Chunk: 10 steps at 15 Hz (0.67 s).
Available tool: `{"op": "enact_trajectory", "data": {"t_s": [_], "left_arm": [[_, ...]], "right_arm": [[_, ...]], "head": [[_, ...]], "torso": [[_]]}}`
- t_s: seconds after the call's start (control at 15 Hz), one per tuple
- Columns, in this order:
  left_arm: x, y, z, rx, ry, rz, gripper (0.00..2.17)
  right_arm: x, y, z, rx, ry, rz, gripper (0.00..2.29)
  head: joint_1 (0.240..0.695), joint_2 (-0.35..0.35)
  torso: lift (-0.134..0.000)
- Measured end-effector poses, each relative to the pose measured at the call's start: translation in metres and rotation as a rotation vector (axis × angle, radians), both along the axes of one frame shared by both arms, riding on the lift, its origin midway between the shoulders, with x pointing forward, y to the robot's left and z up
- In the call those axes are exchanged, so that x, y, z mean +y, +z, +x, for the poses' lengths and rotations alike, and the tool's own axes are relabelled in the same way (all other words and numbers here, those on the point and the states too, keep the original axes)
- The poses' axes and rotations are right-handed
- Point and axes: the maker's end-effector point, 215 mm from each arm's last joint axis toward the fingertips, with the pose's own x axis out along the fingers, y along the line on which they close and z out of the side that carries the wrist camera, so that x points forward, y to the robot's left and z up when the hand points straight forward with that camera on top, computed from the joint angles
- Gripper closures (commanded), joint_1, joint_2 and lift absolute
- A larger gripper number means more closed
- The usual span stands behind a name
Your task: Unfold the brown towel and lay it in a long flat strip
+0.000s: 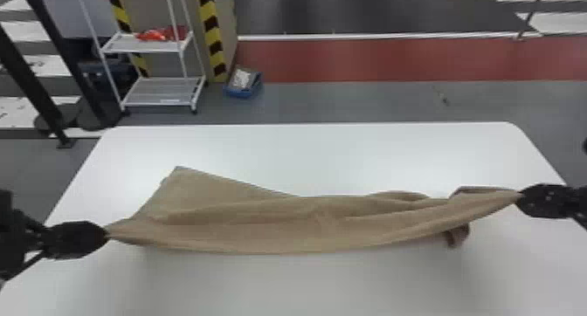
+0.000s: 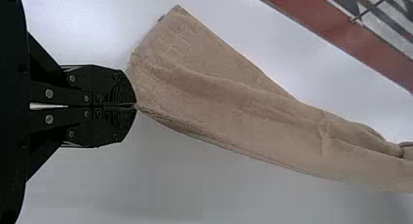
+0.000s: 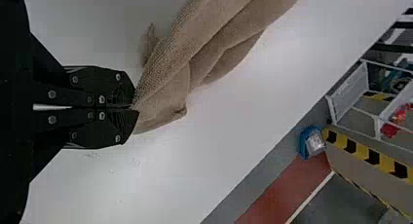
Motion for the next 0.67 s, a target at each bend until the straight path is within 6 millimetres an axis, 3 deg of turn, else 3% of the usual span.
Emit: {"op": "enact_trajectory", "data": {"t_s": [0.13, 0.27, 0.4, 0.53, 0.67], "left_arm": [[-0.006, 0.033, 0.022, -0.089, 0.030, -0.071, 1.17], [-0.009, 0.068, 0.060, -0.206, 0.114, -0.147, 1.17], [-0.016, 0.098, 0.104, -0.294, 0.219, -0.245, 1.17], [-0.025, 0.115, 0.153, -0.336, 0.329, -0.337, 1.17], [-0.027, 0.128, 0.199, -0.370, 0.424, -0.379, 1.17]], "right_arm": [[0.017, 0.041, 0.030, -0.068, -0.032, 0.136, 2.25], [0.044, 0.077, 0.065, -0.126, -0.027, 0.241, 2.25], [0.071, 0.090, 0.098, -0.130, -0.010, 0.290, 2.25], [0.095, 0.093, 0.131, -0.102, 0.007, 0.322, 2.25], [0.105, 0.102, 0.158, -0.085, 0.017, 0.340, 2.25]], "head": [[0.695, 0.054], [0.695, 0.080], [0.642, 0.094], [0.580, 0.103], [0.543, 0.103]], "torso": [[-0.116], [-0.116], [-0.116], [-0.116], [-0.116]]}}
